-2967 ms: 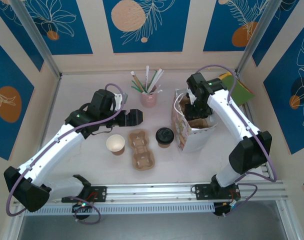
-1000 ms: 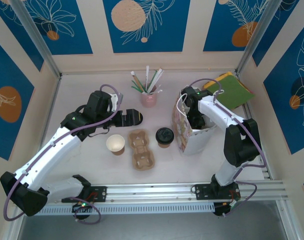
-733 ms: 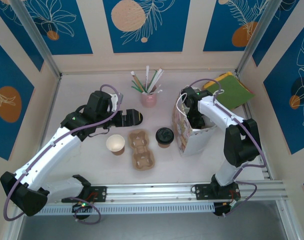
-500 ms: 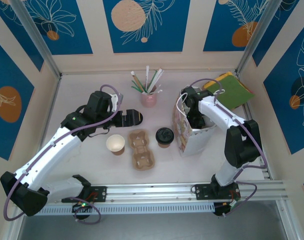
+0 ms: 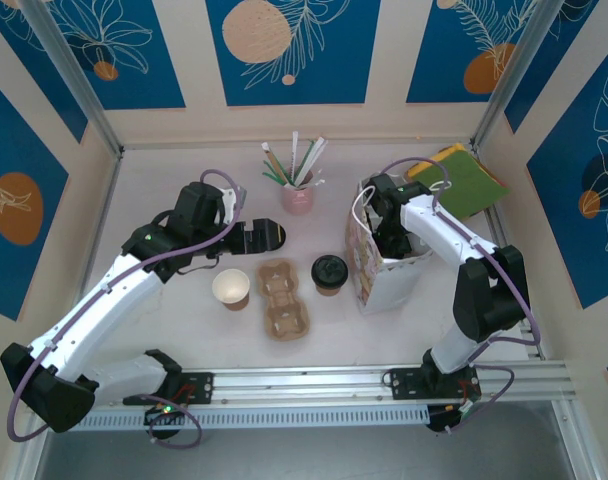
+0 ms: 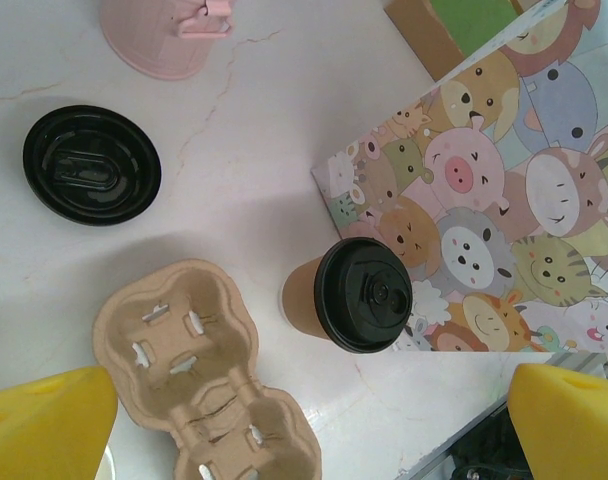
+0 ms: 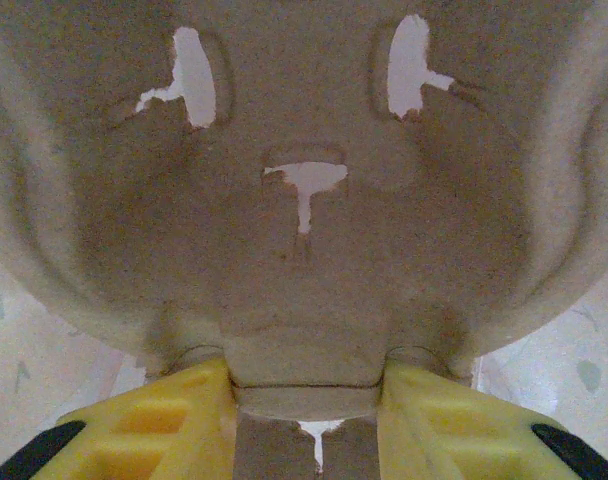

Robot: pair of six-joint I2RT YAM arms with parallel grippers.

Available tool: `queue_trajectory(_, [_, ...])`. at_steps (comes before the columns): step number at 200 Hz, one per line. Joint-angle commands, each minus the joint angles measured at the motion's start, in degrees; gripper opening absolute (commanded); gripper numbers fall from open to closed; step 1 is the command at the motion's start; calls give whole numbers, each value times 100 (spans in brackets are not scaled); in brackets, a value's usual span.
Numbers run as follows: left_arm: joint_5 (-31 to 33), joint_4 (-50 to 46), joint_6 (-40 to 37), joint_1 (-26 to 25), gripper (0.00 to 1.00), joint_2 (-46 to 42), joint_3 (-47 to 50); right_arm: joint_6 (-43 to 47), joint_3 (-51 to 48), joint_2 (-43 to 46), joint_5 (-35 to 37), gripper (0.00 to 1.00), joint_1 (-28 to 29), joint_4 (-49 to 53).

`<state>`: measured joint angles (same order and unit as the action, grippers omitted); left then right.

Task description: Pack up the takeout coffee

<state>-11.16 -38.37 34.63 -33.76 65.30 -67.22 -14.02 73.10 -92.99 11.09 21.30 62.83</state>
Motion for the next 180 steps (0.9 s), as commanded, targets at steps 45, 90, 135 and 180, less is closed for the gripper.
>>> queue_trajectory(45, [-97, 66, 90, 65, 100, -95, 78, -144, -192, -69, -169, 37, -12, -7])
queue_trajectory(90, [-97, 58, 114, 63, 100, -105, 97, -138, -198, -122, -184, 37, -20, -14])
queue_trajectory(135, [-97, 66, 150, 60, 100, -120, 121, -140, -285, -215, -214, 37, -16, -120])
queue_trajectory(180, [-53, 31, 153, 67, 100, -160, 132, -140, -364, -272, -237, 37, -16, -235])
